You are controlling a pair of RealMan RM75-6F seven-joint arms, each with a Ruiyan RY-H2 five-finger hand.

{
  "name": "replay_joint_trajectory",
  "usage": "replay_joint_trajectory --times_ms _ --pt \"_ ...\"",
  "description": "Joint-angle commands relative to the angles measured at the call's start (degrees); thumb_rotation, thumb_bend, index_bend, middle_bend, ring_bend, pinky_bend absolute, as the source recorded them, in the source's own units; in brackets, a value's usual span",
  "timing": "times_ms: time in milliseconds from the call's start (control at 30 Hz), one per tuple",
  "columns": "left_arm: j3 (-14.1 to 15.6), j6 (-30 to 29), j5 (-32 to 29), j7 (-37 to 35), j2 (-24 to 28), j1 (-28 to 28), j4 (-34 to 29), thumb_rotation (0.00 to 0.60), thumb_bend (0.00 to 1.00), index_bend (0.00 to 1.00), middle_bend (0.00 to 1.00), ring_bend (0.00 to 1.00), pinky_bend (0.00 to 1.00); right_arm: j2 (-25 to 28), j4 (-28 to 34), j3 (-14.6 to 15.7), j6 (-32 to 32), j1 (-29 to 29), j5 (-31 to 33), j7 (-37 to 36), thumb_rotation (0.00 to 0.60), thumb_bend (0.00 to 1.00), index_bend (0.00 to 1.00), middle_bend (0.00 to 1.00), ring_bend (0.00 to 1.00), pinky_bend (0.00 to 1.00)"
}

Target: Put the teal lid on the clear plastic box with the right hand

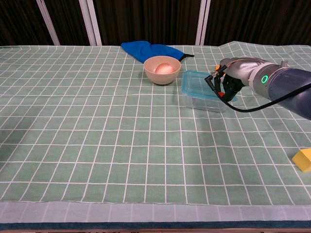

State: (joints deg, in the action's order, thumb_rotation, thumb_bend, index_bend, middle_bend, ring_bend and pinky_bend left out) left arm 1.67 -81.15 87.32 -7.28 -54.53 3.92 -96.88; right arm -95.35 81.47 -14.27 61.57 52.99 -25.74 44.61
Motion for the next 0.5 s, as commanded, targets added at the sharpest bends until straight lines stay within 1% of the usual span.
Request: replay_joint_trajectory --times_ms 33,500 --pt "0.0 -0.1 0.0 0.0 0.0 0.0 0.0 0.600 0.53 0.09 0.00 0.00 0.00 0.0 -0.4 0.0 -0.1 -0.6 -0.3 -0.9 0.600 0.52 0.78 0.64 0.31 0.00" --pt "-0.1 -0.2 -0.1 0.4 -0.2 -0.1 0.0 0.600 0.53 0.09 0.00 0.00 0.00 0.0 -1.1 -0.3 -0.5 -2.5 -2.7 -5.1 0.600 0.52 0.78 0.64 0.31 0.00"
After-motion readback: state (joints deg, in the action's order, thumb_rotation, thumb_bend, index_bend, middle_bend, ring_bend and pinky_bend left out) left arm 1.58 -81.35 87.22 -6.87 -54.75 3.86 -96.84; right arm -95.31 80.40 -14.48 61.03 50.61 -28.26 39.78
